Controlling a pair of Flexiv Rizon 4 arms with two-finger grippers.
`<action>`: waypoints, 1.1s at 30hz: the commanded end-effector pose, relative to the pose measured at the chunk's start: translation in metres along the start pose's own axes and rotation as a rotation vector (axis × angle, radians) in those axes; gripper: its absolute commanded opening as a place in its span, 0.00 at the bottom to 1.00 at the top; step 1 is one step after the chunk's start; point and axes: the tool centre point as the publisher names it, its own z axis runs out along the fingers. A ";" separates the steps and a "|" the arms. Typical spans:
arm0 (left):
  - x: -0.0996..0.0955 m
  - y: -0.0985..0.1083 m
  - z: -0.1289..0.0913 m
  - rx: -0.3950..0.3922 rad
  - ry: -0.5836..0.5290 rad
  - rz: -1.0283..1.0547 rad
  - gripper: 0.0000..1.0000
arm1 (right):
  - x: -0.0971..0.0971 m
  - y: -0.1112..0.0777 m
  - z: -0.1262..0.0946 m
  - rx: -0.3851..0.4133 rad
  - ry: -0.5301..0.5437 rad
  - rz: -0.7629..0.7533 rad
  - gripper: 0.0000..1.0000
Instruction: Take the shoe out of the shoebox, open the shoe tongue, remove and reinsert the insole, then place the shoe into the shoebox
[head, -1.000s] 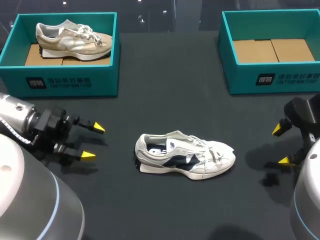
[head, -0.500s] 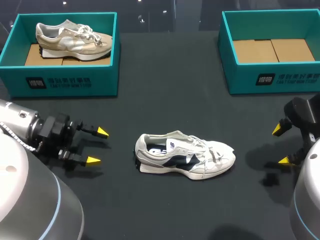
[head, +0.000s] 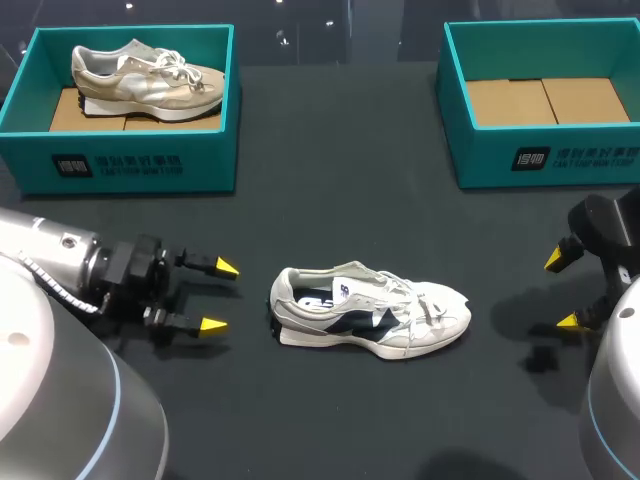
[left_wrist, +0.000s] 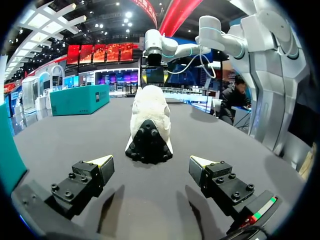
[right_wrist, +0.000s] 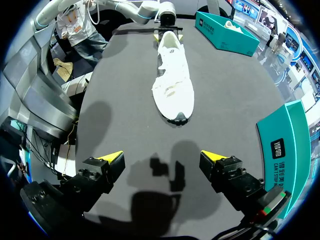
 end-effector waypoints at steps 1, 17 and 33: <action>-0.001 0.000 0.013 0.007 -0.012 -0.008 1.00 | 0.002 0.001 0.000 0.004 -0.003 0.001 1.00; -0.001 -0.005 0.040 0.035 -0.026 -0.045 1.00 | 0.002 0.001 0.000 0.004 -0.003 0.001 1.00; 0.004 -0.011 0.068 0.055 -0.027 -0.046 1.00 | 0.002 0.001 0.000 0.004 -0.003 0.001 1.00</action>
